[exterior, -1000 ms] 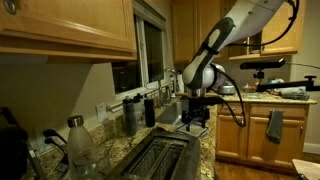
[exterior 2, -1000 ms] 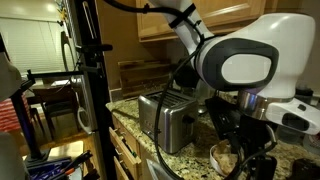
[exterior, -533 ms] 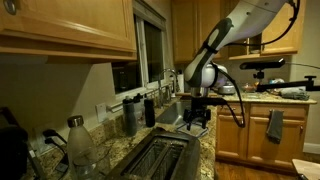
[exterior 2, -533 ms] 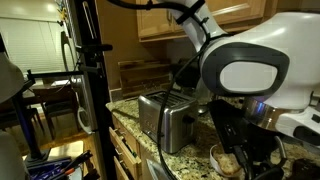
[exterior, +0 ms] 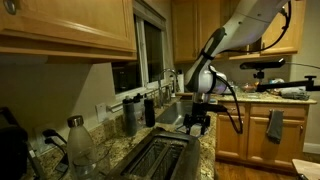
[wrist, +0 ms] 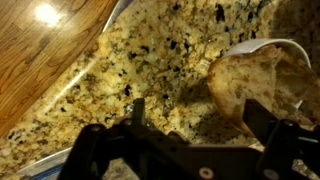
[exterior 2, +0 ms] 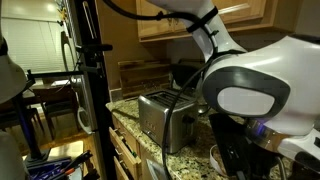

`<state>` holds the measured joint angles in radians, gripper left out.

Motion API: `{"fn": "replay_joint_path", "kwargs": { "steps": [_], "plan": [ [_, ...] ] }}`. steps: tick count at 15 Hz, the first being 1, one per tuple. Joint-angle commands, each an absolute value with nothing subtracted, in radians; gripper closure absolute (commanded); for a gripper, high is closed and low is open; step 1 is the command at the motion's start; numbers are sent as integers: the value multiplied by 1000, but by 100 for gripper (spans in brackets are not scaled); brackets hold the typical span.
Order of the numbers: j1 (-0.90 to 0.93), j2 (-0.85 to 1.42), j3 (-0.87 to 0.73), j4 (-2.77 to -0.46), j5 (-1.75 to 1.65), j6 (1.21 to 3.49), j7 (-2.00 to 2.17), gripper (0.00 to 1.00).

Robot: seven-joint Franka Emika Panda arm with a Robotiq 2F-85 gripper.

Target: Put two slices of bread in the toaster

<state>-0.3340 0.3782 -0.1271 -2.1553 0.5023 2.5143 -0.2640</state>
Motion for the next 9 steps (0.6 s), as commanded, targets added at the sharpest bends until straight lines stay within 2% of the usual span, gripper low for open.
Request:
{"fn": "replay_joint_path", "kwargs": {
  "steps": [1, 9],
  "plan": [
    [-369, 404, -81, -2123, 547, 2523, -311, 0],
    [-366, 415, -52, -2093, 549, 2522, -309, 0]
  ]
}}
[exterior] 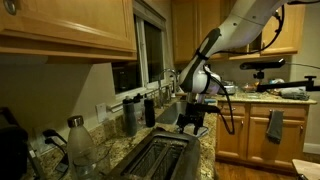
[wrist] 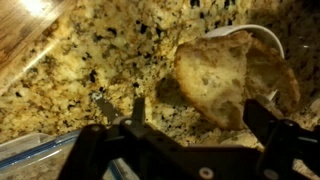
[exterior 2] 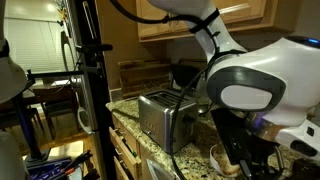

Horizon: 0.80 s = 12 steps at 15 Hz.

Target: Put two slices of bread in the toaster

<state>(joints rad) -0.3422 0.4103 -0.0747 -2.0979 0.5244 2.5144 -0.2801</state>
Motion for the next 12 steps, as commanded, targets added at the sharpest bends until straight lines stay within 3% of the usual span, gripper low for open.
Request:
{"fn": "replay_joint_path", "kwargs": {
  "steps": [1, 4, 5, 7, 12],
  "plan": [
    [-366, 415, -51, -2093, 549, 2523, -309, 0],
    [-367, 417, -49, -2097, 551, 2525, -311, 4],
    [-368, 417, -49, -2098, 552, 2525, -312, 24],
    [-370, 419, -49, -2100, 552, 2526, -312, 31],
    [-374, 429, -48, -2098, 553, 2525, -312, 66]
  ]
}}
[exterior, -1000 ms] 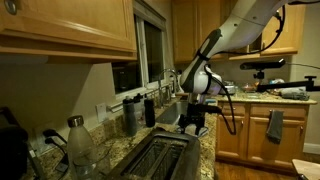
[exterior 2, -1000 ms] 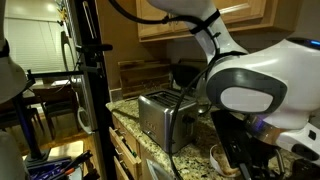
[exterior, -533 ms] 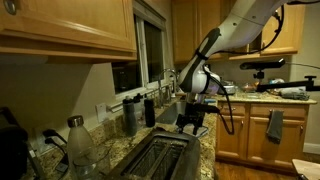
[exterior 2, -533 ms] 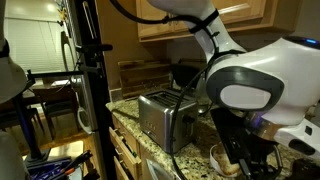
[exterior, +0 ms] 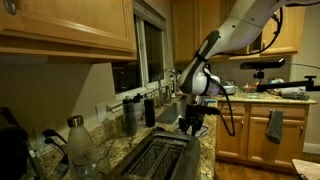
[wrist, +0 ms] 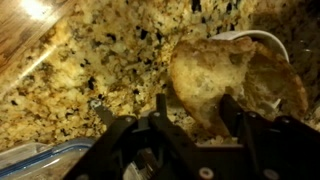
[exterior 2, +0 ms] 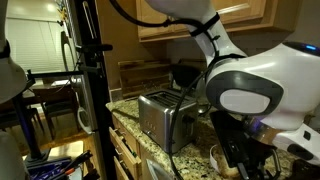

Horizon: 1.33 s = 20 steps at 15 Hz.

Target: Put two slices of bread in the toaster

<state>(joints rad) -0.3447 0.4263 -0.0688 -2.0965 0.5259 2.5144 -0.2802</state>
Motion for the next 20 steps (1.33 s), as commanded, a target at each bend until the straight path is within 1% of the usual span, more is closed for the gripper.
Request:
{"fn": "replay_joint_path", "kwargs": {
  "steps": [1, 2, 4, 6, 8, 10, 11, 20],
  "plan": [
    [-374, 430, -48, -2098, 553, 2524, -311, 71],
    [-374, 430, -49, -2097, 553, 2524, -310, 79],
    [-374, 430, -49, -2096, 553, 2522, -309, 90],
    [-374, 431, -49, -2095, 555, 2522, -309, 93],
    [-375, 430, -49, -2095, 558, 2522, -309, 90],
    [-376, 429, -50, -2096, 560, 2522, -310, 93],
    [-375, 428, -51, -2097, 560, 2523, -309, 91],
    [-363, 404, -62, -2082, 532, 2512, -283, 91]
  ]
}}
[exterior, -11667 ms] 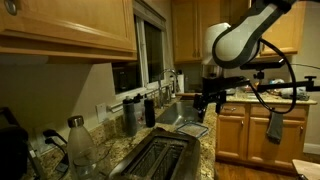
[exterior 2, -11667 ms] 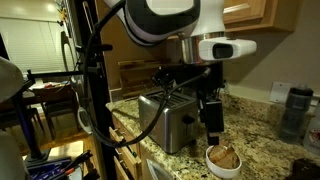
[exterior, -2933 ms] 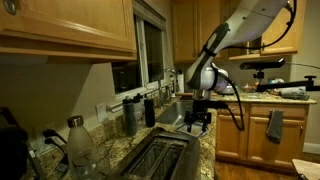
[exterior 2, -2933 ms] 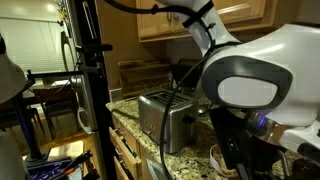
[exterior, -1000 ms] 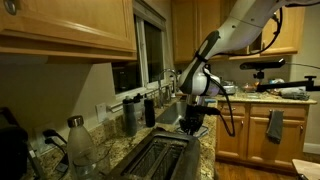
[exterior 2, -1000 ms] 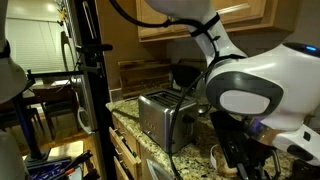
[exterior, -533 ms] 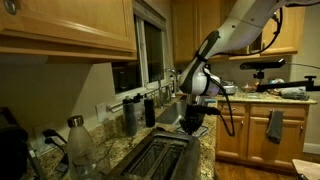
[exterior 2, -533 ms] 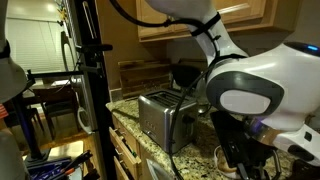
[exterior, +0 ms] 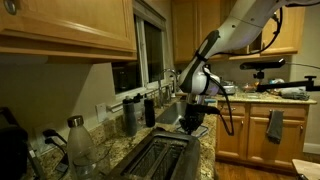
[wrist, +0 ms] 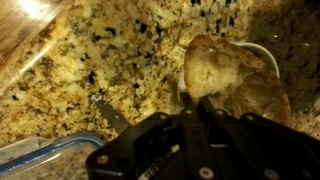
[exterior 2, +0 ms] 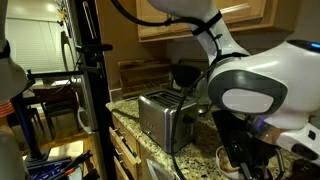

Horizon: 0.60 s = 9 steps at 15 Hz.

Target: Put two slices of bread in the toaster

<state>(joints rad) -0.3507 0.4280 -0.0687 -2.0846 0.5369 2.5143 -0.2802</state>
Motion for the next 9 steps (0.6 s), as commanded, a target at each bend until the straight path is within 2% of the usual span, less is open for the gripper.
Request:
{"fn": "replay_joint_path", "kwargs": {
  "steps": [1, 9],
  "plan": [
    [-361, 402, -63, -2077, 529, 2510, -280, 91],
    [-324, 360, -80, -2043, 463, 2483, -214, 91]
  ]
}}
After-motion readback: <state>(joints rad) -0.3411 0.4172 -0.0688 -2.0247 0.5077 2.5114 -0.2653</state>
